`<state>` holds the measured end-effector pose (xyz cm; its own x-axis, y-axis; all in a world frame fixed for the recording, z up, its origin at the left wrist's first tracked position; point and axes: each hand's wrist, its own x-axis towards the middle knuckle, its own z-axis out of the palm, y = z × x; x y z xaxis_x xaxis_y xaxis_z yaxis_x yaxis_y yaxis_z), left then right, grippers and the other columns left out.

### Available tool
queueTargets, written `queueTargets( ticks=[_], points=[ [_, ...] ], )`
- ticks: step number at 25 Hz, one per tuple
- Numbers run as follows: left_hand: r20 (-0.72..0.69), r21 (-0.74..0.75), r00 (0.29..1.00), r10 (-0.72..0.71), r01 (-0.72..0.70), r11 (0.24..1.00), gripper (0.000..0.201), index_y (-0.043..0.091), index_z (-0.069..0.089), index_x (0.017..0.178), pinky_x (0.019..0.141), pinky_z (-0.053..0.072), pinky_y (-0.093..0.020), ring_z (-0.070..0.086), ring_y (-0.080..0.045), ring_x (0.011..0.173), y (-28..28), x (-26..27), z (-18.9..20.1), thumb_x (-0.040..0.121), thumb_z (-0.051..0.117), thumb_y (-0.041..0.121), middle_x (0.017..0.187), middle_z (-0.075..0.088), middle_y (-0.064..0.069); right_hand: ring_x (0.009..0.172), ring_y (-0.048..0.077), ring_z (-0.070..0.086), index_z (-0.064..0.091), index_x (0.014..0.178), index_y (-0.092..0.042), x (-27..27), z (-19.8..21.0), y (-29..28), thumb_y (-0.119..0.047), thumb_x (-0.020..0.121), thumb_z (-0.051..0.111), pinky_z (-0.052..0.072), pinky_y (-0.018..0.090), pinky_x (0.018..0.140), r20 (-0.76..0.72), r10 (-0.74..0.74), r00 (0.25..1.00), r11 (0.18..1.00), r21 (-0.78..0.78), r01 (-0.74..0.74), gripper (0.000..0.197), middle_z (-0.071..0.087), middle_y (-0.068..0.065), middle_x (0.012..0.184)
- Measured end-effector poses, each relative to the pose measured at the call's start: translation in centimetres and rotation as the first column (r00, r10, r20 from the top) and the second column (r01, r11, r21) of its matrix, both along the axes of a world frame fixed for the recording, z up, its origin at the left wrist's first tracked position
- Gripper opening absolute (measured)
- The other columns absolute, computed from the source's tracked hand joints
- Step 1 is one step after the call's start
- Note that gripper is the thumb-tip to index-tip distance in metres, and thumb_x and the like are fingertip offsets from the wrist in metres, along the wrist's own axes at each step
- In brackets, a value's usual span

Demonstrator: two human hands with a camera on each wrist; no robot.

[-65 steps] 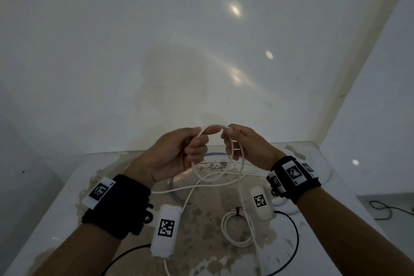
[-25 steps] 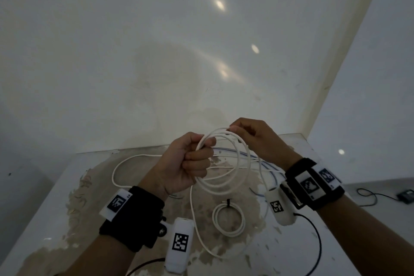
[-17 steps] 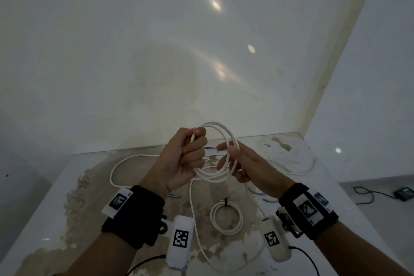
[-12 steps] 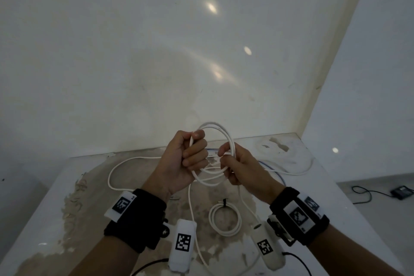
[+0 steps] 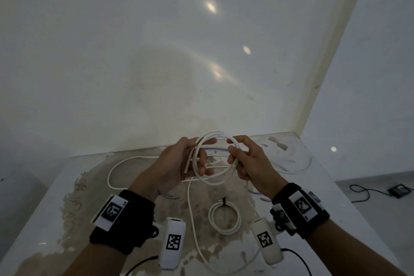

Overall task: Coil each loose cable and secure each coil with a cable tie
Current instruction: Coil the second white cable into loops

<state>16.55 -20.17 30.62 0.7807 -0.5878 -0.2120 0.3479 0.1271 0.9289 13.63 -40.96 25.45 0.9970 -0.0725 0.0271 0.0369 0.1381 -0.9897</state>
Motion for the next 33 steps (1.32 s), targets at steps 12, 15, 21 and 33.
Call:
queueTargets(
  ticks=[12,15,21,33],
  points=[
    [-0.095,-0.104,0.994,-0.052,0.042,0.994,0.033,0.003,0.057,0.103,0.065,0.052,-0.029,0.052,-0.017,0.051,-1.3,-0.8,0.7,0.102,0.027,0.016,0.056,0.034,0.002,0.041,0.013,0.028,0.057,0.080,-0.005,1.1,-0.4,0.0,-0.030,0.098,0.060,0.024,0.023,0.041,0.020,-0.077,0.997,0.997,-0.029,0.077,0.031,0.045,0.004,0.050],
    [-0.086,-0.009,0.996,-0.005,0.004,1.000,0.027,0.009,0.051,0.087,0.077,0.056,-0.039,0.046,-0.017,0.044,-1.2,-0.5,0.4,0.100,0.029,0.016,0.055,0.027,0.003,0.044,0.012,0.033,0.058,0.075,-0.006,1.3,-0.6,-0.5,-0.022,0.096,0.063,0.032,0.024,0.042,0.001,-0.071,0.997,0.997,0.028,0.071,0.027,0.048,-0.002,0.052],
    [-0.193,-0.232,0.976,0.102,-0.146,0.962,0.029,0.015,0.046,0.079,0.041,0.030,-0.018,0.020,-0.004,0.036,-1.8,0.2,0.6,0.103,0.033,0.026,0.052,0.023,0.008,0.054,0.011,0.043,0.065,0.116,-0.011,1.4,-1.0,-1.3,-0.034,0.093,0.062,0.041,0.026,0.051,-0.003,0.060,0.998,0.998,0.012,-0.059,0.033,0.060,0.002,0.084],
    [-0.138,-0.289,0.953,0.270,-0.300,0.909,0.031,0.016,0.045,0.080,0.039,0.032,-0.019,0.021,-0.005,0.035,0.4,2.7,0.0,0.105,0.030,0.026,0.051,0.025,0.008,0.055,0.004,0.052,0.069,0.089,-0.024,-0.9,-3.7,-5.8,-0.026,0.102,0.053,0.040,0.019,0.057,-0.024,0.115,0.993,0.479,-0.874,-0.077,0.021,0.063,-0.007,0.068]
  ],
)
